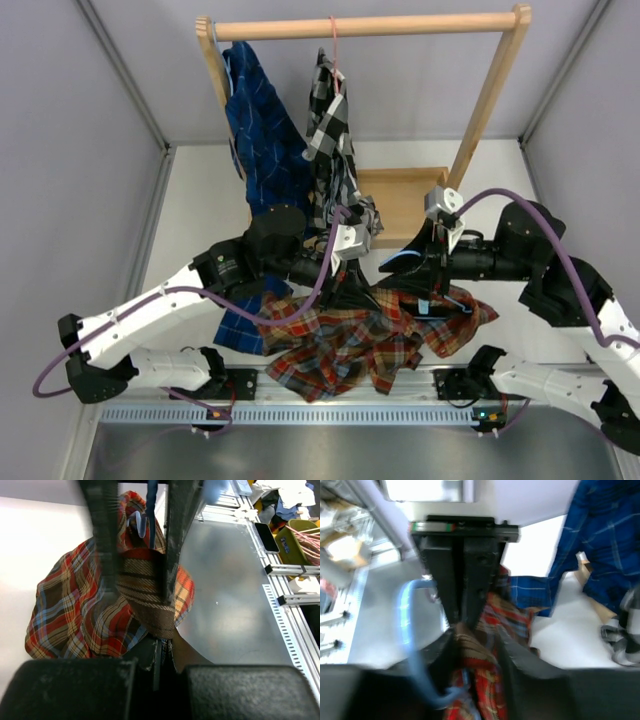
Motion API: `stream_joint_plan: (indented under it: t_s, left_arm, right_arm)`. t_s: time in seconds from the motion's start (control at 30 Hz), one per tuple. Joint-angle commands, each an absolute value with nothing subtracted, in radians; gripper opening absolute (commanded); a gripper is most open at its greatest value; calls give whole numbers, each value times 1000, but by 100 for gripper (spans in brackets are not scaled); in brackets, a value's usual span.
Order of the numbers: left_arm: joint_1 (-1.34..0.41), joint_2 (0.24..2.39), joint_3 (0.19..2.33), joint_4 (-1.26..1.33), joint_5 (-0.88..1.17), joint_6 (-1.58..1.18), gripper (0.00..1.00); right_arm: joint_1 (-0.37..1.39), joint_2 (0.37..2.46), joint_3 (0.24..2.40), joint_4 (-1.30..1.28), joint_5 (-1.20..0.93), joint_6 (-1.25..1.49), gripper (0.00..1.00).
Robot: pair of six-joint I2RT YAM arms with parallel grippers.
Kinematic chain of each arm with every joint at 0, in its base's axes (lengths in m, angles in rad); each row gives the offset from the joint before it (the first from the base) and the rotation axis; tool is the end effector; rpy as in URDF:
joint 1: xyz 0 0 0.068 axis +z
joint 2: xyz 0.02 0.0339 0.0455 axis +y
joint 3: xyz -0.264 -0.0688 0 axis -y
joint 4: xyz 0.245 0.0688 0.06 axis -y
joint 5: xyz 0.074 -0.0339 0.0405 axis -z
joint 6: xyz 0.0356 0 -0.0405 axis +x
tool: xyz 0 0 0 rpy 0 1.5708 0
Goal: Place the shirt on the hanger
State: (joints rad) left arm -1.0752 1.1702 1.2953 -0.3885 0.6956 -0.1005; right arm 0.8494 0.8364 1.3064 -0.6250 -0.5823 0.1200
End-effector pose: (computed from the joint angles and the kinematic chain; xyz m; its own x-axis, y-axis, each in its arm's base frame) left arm 0.0990 -0.2312 0.4203 -0.2205 0.2459 -0.9439 0.9522 -0.1553 -0.2629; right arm 0.0757 0.1157 0.4579 -0.2193 -0.0979 -0.9707 -0.9667 0.1564 0.2026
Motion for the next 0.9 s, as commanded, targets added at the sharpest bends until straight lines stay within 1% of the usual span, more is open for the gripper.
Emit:
stream_joint_plan:
  t_s: [0.0, 0.03, 0.07, 0.17, 0.2, 0.33, 0.57, 0.6, 0.63, 0.67, 0.77, 0.8, 0.83, 0.87]
  left_arm:
    - [-1078, 1170, 1308, -276, 773, -80, 0]
    - [-1078, 1172, 1308, -276, 766, -81, 0]
    - [-1078, 1172, 1308, -276, 753, -80, 0]
    - [-1078, 1149, 1304, -278, 665, -72, 0]
    - [-1078, 1141, 1302, -278, 588, -68, 0]
    - [-1078, 1101, 1313, -305, 403, -49, 0]
    - [-1078, 1075, 1325, -316, 416, -46, 0]
    - [-1080, 1078, 1324, -318, 423, -45, 0]
    - [-1078, 1083, 1325, -318, 437, -44, 0]
    - [-1078, 1094, 1322, -318, 460, -43, 0]
    - [-1078, 1112, 1316, -318, 498, -41, 0]
    - [-1078, 1112, 1315, -318, 506, -40, 0]
    - [-1078, 1114, 1312, -318, 508, -37, 0]
    - [-1078, 1112, 1302, -318, 511, -34, 0]
  right_arm:
    - [864, 811, 1302, -485, -713, 90, 23]
    - [864, 808, 1293, -474, -722, 92, 16]
    - [862, 805, 1278, -469, -721, 97, 1]
    - [864, 778, 1258, -465, -680, 89, 0]
    - [864, 769, 1256, -465, -636, 87, 0]
    - [862, 729, 1261, -466, -529, 95, 0]
    - [864, 730, 1287, -463, -537, 113, 0]
    - [862, 735, 1290, -460, -549, 118, 4]
    - [864, 738, 1290, -457, -555, 121, 32]
    - [864, 744, 1292, -453, -558, 130, 39]
    - [864, 750, 1308, -445, -560, 133, 40]
    - [864, 749, 1312, -446, -558, 133, 37]
    - [862, 750, 1315, -446, -558, 133, 32]
    - [862, 744, 1318, -448, -557, 133, 31]
